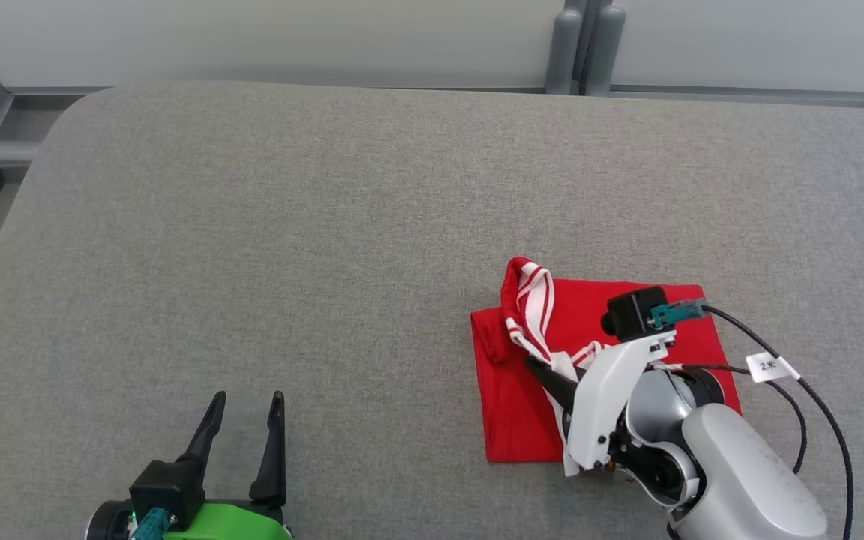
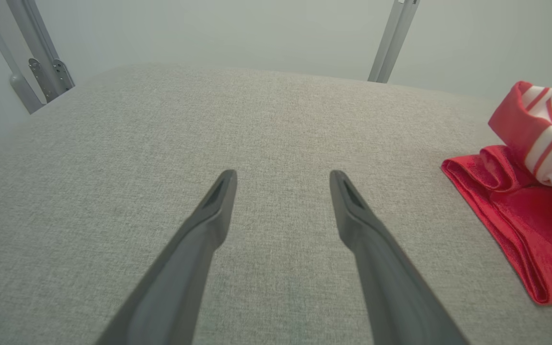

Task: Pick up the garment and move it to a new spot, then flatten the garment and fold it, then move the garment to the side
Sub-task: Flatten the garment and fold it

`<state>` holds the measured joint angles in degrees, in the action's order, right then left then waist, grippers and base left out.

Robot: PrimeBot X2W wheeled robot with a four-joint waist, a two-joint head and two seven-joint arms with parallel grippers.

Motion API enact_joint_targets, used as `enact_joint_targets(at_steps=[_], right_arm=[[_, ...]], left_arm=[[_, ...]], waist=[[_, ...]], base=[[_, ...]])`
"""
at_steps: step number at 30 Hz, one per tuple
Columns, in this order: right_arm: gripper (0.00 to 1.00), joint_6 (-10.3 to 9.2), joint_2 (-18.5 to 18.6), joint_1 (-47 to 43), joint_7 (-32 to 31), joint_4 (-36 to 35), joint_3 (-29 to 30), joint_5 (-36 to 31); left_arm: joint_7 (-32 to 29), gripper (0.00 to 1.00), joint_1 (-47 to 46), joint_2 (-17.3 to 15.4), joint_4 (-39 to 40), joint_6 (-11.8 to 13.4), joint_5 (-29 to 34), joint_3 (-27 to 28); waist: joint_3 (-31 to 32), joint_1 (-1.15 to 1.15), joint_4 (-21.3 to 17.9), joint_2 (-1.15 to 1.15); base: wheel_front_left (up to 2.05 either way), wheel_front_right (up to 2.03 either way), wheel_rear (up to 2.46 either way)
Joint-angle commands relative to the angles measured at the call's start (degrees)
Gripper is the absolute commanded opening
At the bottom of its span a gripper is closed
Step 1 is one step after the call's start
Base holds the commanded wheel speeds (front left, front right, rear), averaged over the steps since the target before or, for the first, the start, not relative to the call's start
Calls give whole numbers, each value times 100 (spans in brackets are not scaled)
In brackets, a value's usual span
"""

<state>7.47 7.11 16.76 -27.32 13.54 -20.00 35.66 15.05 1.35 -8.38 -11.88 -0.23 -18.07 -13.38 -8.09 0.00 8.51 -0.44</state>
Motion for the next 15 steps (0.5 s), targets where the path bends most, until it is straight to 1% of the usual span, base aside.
enact_joint_targets(at_steps=[1,2,3,4,6,9,12,15], right_arm=[[0,4,-42,119,106,140,-72,-96],[22,4,-91,152,165,232,-164,-135],[83,4,-131,215,269,310,-197,-193],[100,3,-166,270,374,412,-179,-233],[100,4,-251,364,558,466,-378,-318],[100,3,-303,369,712,114,-445,-164],[100,3,-285,186,759,-442,-121,-40],[100,2,-7,-38,468,-953,493,-99]], left_arm=[[14,100,-88,7,-49,-34,48,19],[14,100,-80,30,-66,-54,56,44],[14,100,-72,49,-77,-69,69,65],[14,100,-59,66,-86,-76,86,89],[14,100,13,91,-96,-105,130,155],[14,100,75,98,-90,-133,164,225],[14,100,135,82,-32,-143,179,335],[14,100,151,125,75,-119,210,436]], waist=[[39,0,43,44],[53,0,54,44],[64,0,59,44],[72,0,58,44],[86,0,25,44],[69,0,-41,44],[41,0,-136,44],[-60,0,-235,44]], base=[[0,0,0],[0,0,0],[0,0,0],[0,0,0],[0,0,0],[0,0,0],[0,0,0],[0,0,0]])
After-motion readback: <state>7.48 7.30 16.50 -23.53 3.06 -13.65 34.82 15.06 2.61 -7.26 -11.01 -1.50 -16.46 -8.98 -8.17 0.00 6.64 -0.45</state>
